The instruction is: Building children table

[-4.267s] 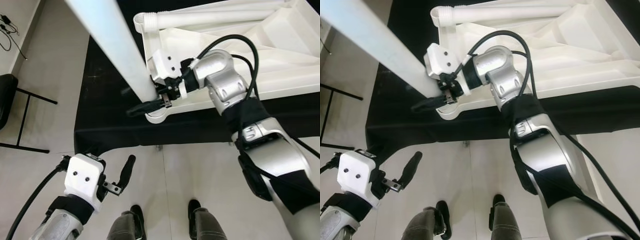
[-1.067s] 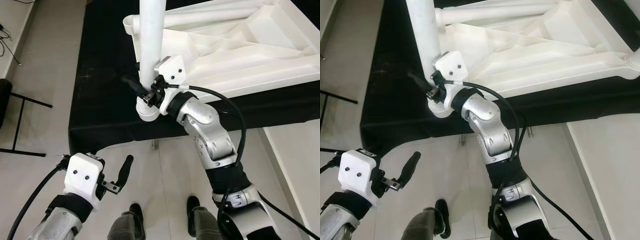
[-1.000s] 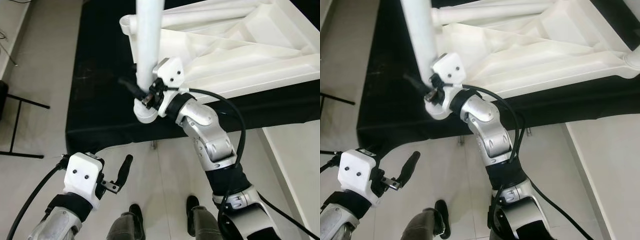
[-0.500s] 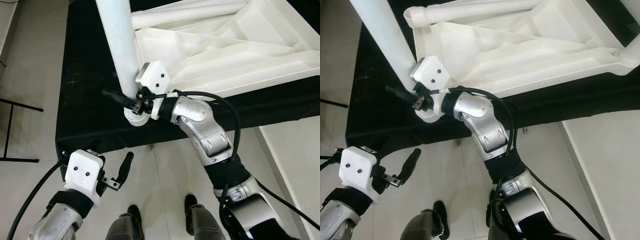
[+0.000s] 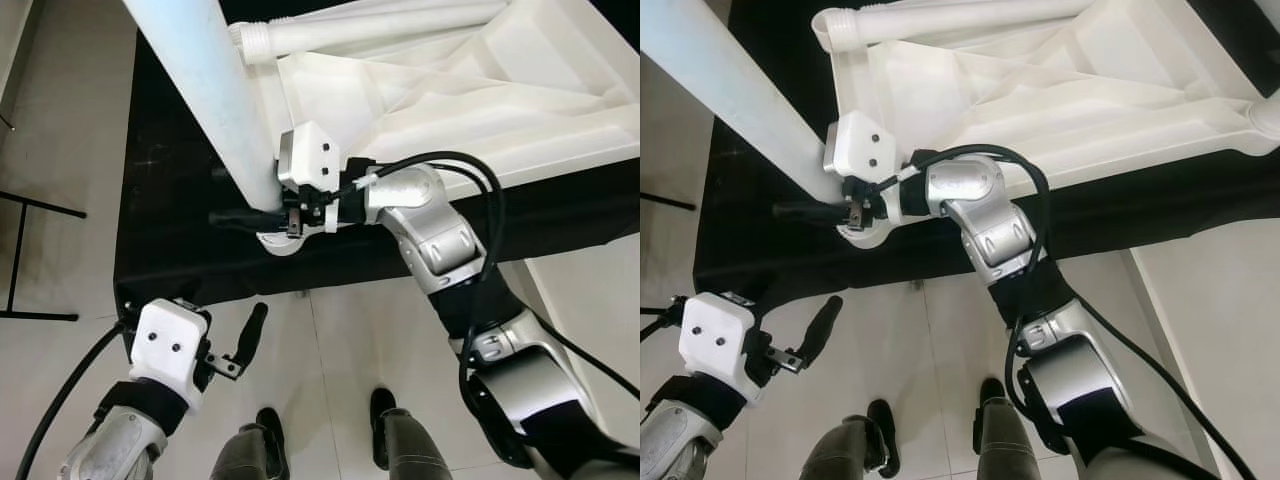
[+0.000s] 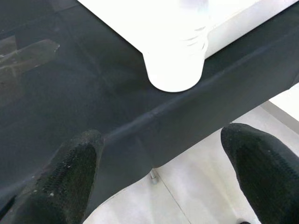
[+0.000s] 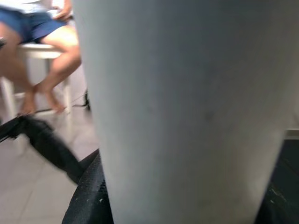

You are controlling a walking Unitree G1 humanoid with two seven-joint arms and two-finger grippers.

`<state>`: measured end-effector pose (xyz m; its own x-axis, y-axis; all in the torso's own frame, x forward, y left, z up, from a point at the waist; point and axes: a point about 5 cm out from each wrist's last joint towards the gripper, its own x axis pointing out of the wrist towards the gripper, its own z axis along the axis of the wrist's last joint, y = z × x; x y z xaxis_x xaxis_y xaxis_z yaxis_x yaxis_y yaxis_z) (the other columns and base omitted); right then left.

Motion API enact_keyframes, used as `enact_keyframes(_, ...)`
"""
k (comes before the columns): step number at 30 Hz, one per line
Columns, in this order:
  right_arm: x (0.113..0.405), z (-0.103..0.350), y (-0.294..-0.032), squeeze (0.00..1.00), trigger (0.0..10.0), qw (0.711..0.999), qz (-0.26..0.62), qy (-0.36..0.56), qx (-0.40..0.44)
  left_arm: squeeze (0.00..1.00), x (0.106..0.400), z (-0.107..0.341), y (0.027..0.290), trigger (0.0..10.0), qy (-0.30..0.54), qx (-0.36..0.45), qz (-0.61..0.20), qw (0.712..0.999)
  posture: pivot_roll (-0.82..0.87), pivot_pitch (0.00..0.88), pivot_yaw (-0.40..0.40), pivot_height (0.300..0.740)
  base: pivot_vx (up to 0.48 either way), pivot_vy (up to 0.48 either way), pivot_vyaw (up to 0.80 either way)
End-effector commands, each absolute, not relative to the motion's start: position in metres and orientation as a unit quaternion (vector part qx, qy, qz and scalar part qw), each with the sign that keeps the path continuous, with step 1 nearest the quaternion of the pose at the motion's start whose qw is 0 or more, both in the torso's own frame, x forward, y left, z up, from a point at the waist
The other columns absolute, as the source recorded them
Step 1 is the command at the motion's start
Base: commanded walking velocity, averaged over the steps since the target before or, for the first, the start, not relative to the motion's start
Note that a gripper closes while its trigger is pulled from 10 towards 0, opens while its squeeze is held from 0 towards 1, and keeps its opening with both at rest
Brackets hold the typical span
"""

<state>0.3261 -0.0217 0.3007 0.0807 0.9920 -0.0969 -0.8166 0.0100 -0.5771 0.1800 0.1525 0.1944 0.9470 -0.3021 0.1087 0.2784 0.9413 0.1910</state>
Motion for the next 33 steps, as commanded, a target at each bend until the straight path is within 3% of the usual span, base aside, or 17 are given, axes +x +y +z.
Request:
enact_keyframes(1,0.328,0.268,-0.018,0.0,10.0,0.656,0.705,-0.091,-0.254,0.0,0.178,0.188,0.152,10.0,-0.053,0.085,-0.144,0.985,0.05,0.43,0.06,0.74,0.0,0.0,0.0)
enact_keyframes(4,0.331,0.271,-0.018,0.0,10.0,0.637,0.719,-0.079,-0.266,0.0,0.178,0.188,0.151,10.0,-0.053,0.084,-0.144,0.985,0.05,0.43,0.059,0.74,0.0,0.0,0.0)
enact_keyframes(7,0.335,0.273,-0.014,0.0,10.0,0.639,0.716,-0.075,-0.27,0.0,0.178,0.189,0.152,10.0,-0.053,0.083,-0.144,0.985,0.05,0.43,0.059,0.74,0.0,0.0,0.0)
enact_keyframes(9,0.341,0.273,-0.009,0.0,10.0,0.67,0.695,-0.067,-0.253,0.0,0.178,0.189,0.152,10.0,-0.053,0.083,-0.143,0.985,0.05,0.43,0.058,0.74,0.0,0.0,0.0)
enact_keyframes(10,0.341,0.273,-0.009,0.0,10.0,0.67,0.695,-0.067,-0.253,0.0,0.178,0.189,0.152,10.0,-0.053,0.083,-0.143,0.985,0.05,0.43,0.058,0.74,0.0,0.0,0.0)
enact_keyframes(13,0.351,0.27,-0.006,0.0,10.0,0.723,0.649,-0.056,-0.229,0.0,0.178,0.188,0.153,10.0,-0.053,0.083,-0.142,0.985,0.05,0.427,0.059,0.74,0.0,0.0,0.0)
enact_keyframes(17,0.353,0.268,-0.005,0.0,10.0,0.734,0.64,-0.053,-0.221,0.0,0.178,0.188,0.153,10.0,-0.052,0.083,-0.142,0.985,0.05,0.427,0.059,0.74,0.0,0.0,0.0)
enact_keyframes(18,0.357,0.265,-0.008,0.0,10.0,0.76,0.613,-0.047,-0.211,0.0,0.177,0.188,0.153,10.0,-0.052,0.083,-0.142,0.985,0.05,0.423,0.062,0.74,0.0,0.0,0.0)
enact_keyframes(21,0.36,0.262,-0.01,0.0,10.0,0.777,0.594,-0.042,-0.204,0.0,0.177,0.188,0.153,10.0,-0.052,0.083,-0.141,0.985,0.05,0.422,0.063,0.74,0.0,0.0,0.0)
enact_keyframes(23,0.366,0.256,-0.021,0.0,10.0,0.825,0.536,-0.037,-0.178,0.0,0.176,0.187,0.153,10.0,-0.051,0.083,-0.142,0.985,0.05,0.418,0.067,0.74,0.0,0.0,0.0)
enact_keyframes(33,0.364,0.252,-0.032,0.0,10.0,0.861,0.477,-0.052,-0.168,0.0,0.177,0.186,0.155,10.0,-0.049,0.086,-0.142,0.985,0.05,0.412,0.072,0.74,0.0,0.0,0.0)
